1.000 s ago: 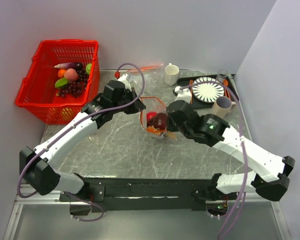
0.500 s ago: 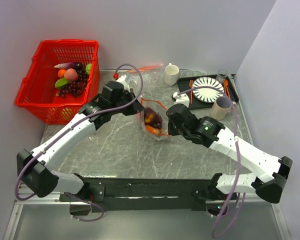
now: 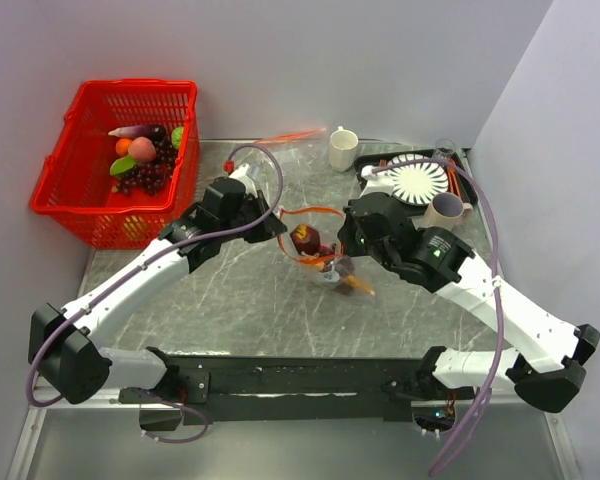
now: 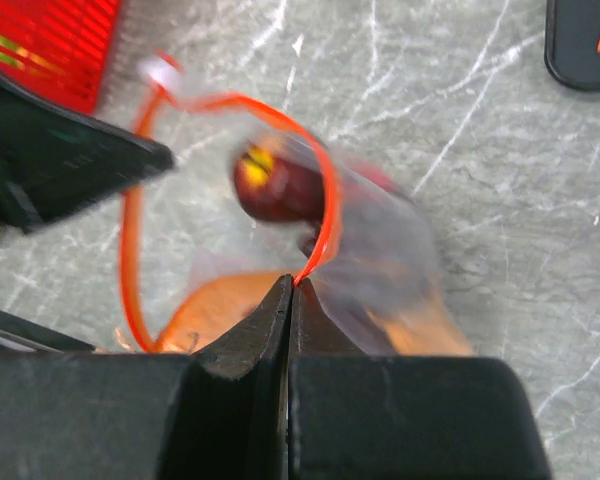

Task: Place the food in the zip-top bag and seal the zipper
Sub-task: Adjust the zipper food storage bag at the center of the board, then zip the zipper food storage bag at the center of the board.

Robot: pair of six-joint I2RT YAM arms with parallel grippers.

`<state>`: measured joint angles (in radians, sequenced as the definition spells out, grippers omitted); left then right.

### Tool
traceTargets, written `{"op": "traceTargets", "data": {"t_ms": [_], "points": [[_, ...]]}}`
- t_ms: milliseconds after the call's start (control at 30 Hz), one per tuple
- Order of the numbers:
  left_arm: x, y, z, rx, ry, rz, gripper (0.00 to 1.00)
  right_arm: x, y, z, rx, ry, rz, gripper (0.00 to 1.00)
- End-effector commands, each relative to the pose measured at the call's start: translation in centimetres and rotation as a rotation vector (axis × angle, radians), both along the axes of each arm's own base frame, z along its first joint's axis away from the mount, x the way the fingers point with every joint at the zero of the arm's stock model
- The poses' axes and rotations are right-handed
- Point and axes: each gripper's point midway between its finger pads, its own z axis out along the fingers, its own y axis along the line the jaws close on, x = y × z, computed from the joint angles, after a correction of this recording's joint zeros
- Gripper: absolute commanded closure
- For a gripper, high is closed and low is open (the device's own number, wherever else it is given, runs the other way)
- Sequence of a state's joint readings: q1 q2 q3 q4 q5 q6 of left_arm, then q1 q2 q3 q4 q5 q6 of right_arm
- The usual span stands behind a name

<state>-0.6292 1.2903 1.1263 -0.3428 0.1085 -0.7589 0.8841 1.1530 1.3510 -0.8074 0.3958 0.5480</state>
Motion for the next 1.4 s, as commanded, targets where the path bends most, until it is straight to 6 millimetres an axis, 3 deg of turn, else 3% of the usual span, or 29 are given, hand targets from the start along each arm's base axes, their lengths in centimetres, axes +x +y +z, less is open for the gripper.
{"op": "traceTargets", "data": {"t_ms": [0, 67, 167, 433, 500, 633, 800, 900, 1100, 1300, 1367], "points": [[1.0, 0.1, 4.8, -0.070, -0.131, 0.021, 0.99, -0.1, -0.4, 0.2, 0.032, -0.024, -0.004, 1.00], [0.9, -0.2, 4.6, -0.086, -0.126, 0.016, 0.99, -0.4, -0.4, 0.2, 0.046, -0.025, 0.007, 0.99], [0.9, -0.5, 4.3, -0.088, -0.117, 0.004, 0.99, -0.8, 0.0, -0.4, 0.040, -0.009, 0.048, 0.89], [1.0, -0.8, 4.5, -0.099, -0.106, -0.003, 0.99, -2.7, 2.6, -0.8, 0.058, -0.001, 0.275, 0.48], [0.9, -1.1, 4.8, -0.104, -0.106, -0.016, 0.99, -2.5, 2.4, -0.8, 0.048, -0.006, 0.266, 0.45], [1.2, -1.3, 5.8, -0.108, -0.122, -0.022, 0.99, -0.7, 0.8, -1.6, -0.062, 0.001, 0.148, 0.44], [1.4, -1.3, 5.7, -0.089, -0.120, -0.020, 0.99, 0.3, 0.7, 0.4, -0.077, -0.046, 0.121, 0.44], [1.5, -1.4, 5.4, -0.089, -0.109, -0.026, 0.99, 0.8, 0.2, 0.5, -0.108, -0.045, 0.086, 0.45], [1.4, -1.5, 5.0, -0.088, -0.100, -0.029, 0.99, 1.1, -1.3, -1.3, -0.177, -0.011, 0.032, 0.47], [1.3, -1.5, 5.0, -0.088, -0.098, -0.030, 0.99, 1.3, -1.2, -2.2, -0.183, 0.010, 0.043, 0.49], [1.4, -1.4, 4.9, -0.082, -0.101, -0.028, 0.99, 1.1, -0.7, -2.4, -0.182, 0.021, 0.072, 0.60]]}}
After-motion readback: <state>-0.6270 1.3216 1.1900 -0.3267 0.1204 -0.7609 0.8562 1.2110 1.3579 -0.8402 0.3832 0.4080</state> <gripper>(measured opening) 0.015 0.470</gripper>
